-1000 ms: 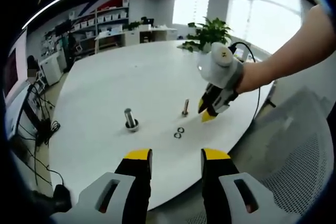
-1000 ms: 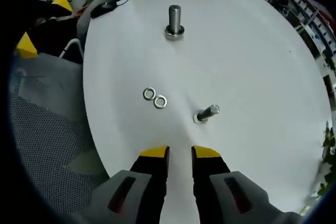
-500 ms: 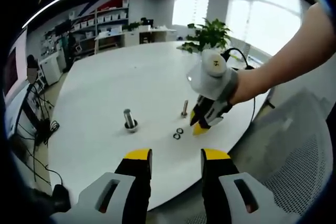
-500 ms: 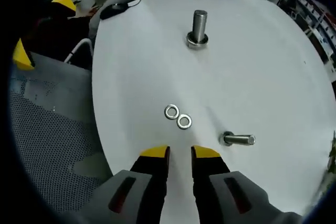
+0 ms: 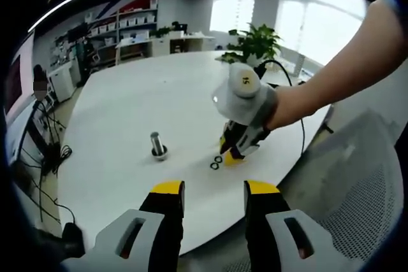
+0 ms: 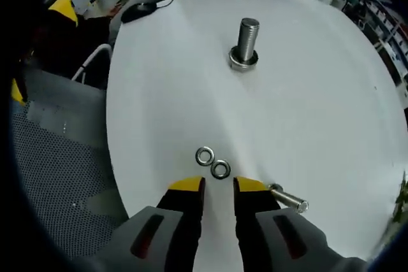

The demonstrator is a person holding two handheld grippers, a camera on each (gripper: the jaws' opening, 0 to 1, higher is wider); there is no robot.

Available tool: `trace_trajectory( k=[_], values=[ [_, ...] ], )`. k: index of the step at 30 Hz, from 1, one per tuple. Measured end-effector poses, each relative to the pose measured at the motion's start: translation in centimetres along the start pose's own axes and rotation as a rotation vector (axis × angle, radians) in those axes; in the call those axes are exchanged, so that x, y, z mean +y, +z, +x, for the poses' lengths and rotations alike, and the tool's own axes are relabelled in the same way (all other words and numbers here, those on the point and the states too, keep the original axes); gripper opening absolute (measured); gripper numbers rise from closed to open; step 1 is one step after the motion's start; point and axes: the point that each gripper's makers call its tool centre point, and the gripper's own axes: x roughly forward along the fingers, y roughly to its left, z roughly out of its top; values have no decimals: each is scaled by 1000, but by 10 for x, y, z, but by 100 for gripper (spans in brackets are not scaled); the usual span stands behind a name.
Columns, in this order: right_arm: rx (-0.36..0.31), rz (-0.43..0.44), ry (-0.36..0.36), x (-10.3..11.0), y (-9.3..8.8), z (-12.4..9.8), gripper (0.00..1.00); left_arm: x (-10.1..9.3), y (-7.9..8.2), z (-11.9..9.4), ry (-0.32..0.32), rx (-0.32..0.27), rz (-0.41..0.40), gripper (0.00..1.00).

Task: Place the washer onto the threaded stud by aligning its center hole with the stud, sliding it down to the base, and recovering from edge contact or off-axis alignment until the washer reaches the visible bottom stop.

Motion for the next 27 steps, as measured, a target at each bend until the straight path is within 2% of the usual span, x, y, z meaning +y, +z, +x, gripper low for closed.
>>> trace_trajectory(
  k=[4, 7, 8, 16, 22, 27],
  values=[
    [-5, -9, 8, 1, 4, 1, 20, 0, 0, 0, -2, 1, -2, 35],
    [2, -123, -2, 1, 4, 2, 19, 0, 0, 0, -3, 0, -2, 35],
    [0, -94, 9, 4, 4, 2, 18, -1, 0, 0, -4, -1, -3, 35],
    [15, -90, 36, -2, 5, 3, 16, 0, -1, 0, -5, 4, -8, 35],
    [104, -159, 40, 1, 6, 4, 15, 0, 0, 0, -3, 0, -8, 35],
    [210, -201, 36, 2, 5, 4, 15, 0, 0, -1, 0, -3, -9, 35]
  ],
)
